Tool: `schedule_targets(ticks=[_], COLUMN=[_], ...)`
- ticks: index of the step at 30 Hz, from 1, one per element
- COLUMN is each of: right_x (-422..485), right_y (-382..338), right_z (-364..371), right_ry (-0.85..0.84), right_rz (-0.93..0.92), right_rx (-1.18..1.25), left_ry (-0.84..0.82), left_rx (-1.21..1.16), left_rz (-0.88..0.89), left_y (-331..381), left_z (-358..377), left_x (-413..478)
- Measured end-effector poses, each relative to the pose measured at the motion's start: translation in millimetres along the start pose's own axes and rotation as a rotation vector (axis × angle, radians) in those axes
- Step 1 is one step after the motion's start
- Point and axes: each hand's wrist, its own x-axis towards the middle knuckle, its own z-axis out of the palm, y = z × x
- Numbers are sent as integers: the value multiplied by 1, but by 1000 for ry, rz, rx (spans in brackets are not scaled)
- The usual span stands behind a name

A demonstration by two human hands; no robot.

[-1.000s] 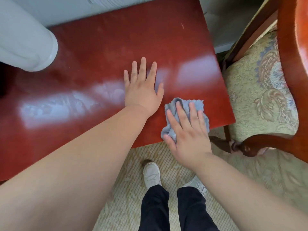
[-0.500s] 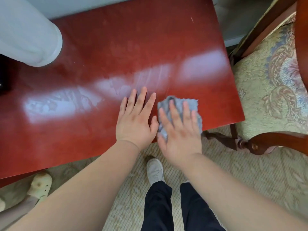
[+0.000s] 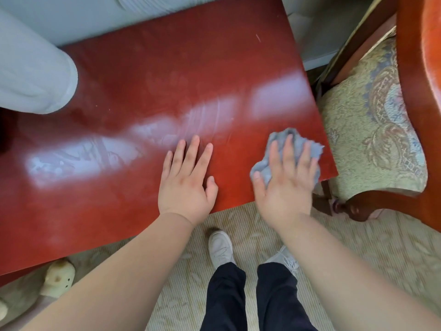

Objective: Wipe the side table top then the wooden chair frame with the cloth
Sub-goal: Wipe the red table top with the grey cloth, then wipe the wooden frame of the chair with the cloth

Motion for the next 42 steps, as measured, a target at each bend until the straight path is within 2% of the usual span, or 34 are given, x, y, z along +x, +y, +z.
schedule_targets(ticks=[3, 5, 8, 14, 17, 22, 26, 29, 32, 34, 39, 42], right_x=[-13, -4, 11, 19, 28, 37, 9, -20, -44, -59, -99, -117], right_y=[12, 36, 58, 62, 70, 89, 85, 94, 105, 109, 118, 125], right_z=[1, -2, -5, -5, -10, -29, -23, -28, -49, -70, -127, -159], right_ry=[-72, -72, -55, 1, 32, -8, 13, -91, -201, -199, -99, 91], right_rz=[-249, -298, -153, 6, 75, 211, 246, 288, 265, 212, 124, 60], right_rx=[-26, -65, -75, 23, 142, 431, 448, 385, 370, 449, 614, 707], left_ry=[-7, -11, -11, -12, -8, 2, -22, -55, -112, -134, -159, -176], left_rx=[13, 17, 15, 23, 21, 3, 21, 43, 57, 57, -3, 1], left_rz=[1, -2, -8, -9, -11, -13, -19, -30, -58, -81, -264, -176], left_y=[0, 0, 1, 0, 0, 2, 4, 6, 8, 13, 48, 83], left_z=[1, 1, 2, 2, 3, 0, -3, -4, -7, -10, -16, -15], left_x=[-1, -1, -1, -2, -2, -2, -1, 0, 1, 3, 6, 15])
